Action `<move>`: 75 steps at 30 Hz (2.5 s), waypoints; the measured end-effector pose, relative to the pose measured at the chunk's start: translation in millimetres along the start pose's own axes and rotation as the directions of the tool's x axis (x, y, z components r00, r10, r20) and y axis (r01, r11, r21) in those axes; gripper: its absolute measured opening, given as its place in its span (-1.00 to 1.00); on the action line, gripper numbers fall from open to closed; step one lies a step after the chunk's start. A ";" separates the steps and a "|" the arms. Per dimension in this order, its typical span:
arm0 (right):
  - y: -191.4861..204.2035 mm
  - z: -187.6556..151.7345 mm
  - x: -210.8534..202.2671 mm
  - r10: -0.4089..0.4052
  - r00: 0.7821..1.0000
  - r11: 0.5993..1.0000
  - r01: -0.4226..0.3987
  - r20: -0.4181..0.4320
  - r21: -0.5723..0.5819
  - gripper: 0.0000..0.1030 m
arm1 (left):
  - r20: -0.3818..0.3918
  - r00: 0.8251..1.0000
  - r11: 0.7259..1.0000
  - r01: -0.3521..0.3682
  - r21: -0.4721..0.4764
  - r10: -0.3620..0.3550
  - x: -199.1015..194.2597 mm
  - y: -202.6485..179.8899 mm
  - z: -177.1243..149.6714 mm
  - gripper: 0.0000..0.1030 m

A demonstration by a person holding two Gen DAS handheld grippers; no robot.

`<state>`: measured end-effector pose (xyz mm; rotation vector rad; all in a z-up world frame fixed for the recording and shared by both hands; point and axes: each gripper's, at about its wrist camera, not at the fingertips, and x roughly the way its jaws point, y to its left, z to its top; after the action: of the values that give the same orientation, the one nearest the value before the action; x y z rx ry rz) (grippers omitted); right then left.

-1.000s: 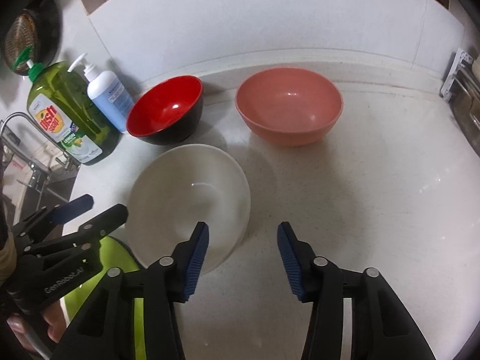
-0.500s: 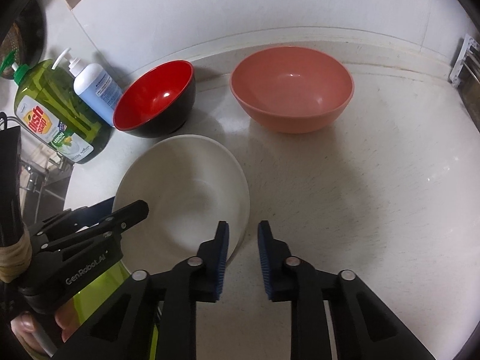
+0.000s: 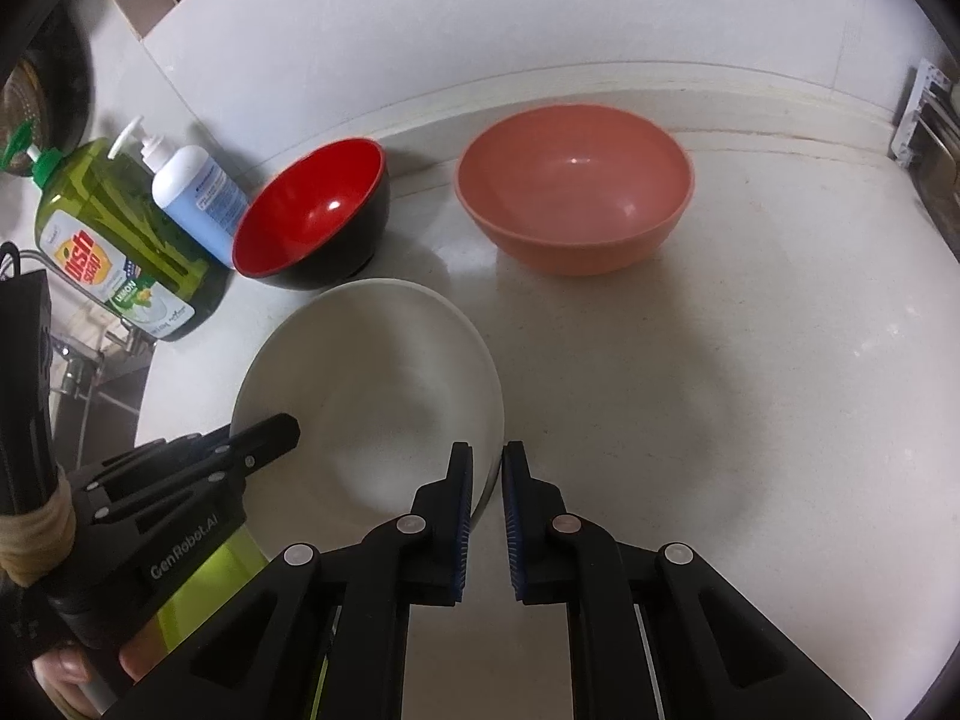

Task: Organize plates and bowls
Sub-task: 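Close both grippers on the cream bowl's rim, then lift the cream bowl with both grippers and carry it beside the plate stack, then lower the cream bowl onto the counter and open both grippers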

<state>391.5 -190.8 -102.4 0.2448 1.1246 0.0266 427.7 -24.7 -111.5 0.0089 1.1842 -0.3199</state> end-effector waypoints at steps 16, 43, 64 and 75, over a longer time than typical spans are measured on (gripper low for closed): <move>-27.4 -35.1 -66.6 -0.028 0.997 0.999 0.026 0.066 0.041 -0.77 | 0.048 0.997 0.996 0.058 0.062 -0.062 -61.6 -51.9 -33.9 -0.75; -143.1 -115.4 -98.7 -0.138 0.990 0.972 0.138 -0.010 0.191 -0.77 | -0.110 0.987 0.971 0.139 0.194 -0.119 -36.0 -176.0 -95.1 -0.70; -161.5 -122.7 -88.4 -0.132 0.990 0.971 0.140 -0.053 0.195 -0.73 | -0.169 0.977 0.974 0.156 0.163 -0.128 -18.4 -186.6 -104.3 -0.63; -158.4 -117.7 -98.4 -0.158 0.987 0.966 0.156 -0.007 0.205 -0.29 | -0.108 0.987 0.980 0.133 0.150 -0.118 -28.4 -173.9 -96.2 -0.19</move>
<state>227.2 -337.8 -95.8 0.3384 1.1355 -0.2319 287.3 -167.2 -94.6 0.0887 1.2580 -0.5289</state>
